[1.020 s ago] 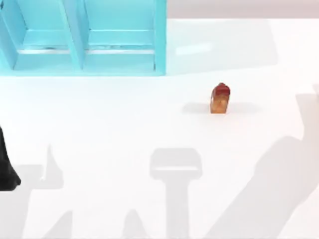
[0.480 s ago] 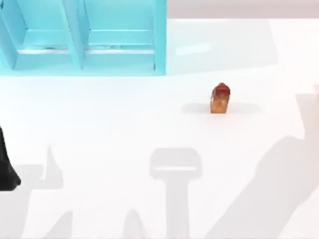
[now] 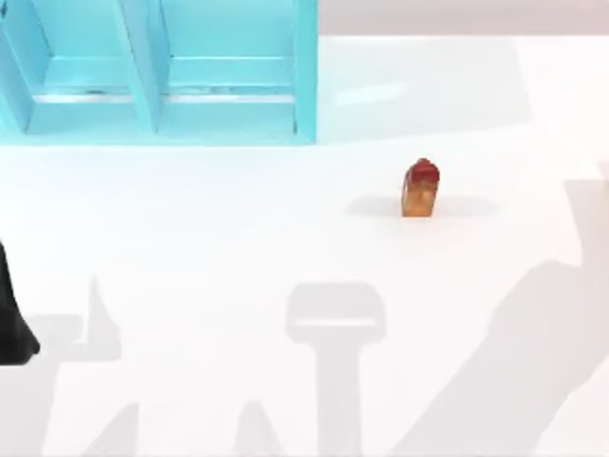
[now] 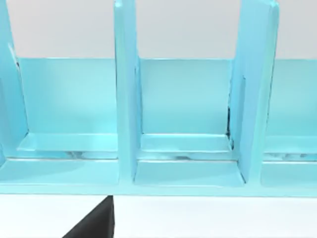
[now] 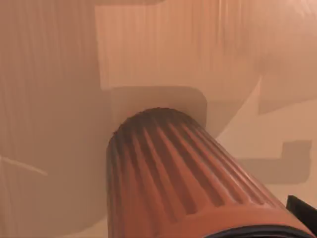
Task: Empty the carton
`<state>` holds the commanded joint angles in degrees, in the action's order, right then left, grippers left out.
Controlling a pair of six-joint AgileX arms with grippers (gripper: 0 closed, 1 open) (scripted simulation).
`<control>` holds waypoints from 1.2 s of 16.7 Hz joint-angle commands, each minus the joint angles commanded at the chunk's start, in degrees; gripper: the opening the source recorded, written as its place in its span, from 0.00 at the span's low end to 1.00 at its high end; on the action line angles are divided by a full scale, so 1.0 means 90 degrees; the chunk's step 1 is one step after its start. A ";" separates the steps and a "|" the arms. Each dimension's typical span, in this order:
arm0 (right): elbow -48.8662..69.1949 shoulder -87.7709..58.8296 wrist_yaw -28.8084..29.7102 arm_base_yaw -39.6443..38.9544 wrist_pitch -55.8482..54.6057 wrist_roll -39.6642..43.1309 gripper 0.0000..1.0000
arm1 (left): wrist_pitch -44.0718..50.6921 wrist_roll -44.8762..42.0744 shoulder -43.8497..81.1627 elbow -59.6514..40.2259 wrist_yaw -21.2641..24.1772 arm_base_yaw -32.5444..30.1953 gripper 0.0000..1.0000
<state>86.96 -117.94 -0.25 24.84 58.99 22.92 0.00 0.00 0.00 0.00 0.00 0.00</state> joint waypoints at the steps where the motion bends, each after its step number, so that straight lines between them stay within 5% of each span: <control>1: 0.0000 0.0000 0.0000 0.0000 0.0000 0.0000 0.00 | 0.0000 0.0000 0.0000 0.0000 0.0000 0.0000 1.00; 11: 0.0098 0.0014 -0.0008 0.0010 0.0101 -0.0014 0.00 | 0.0000 0.0000 0.0000 0.0000 0.0000 0.0000 1.00; 20: 0.2543 0.0066 0.0001 0.0041 0.2707 0.0013 0.00 | 0.0000 0.0000 0.0000 0.0000 0.0000 0.0000 1.00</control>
<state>109.85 -117.35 -0.24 25.21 83.36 23.04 0.00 0.00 0.00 0.00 0.00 0.00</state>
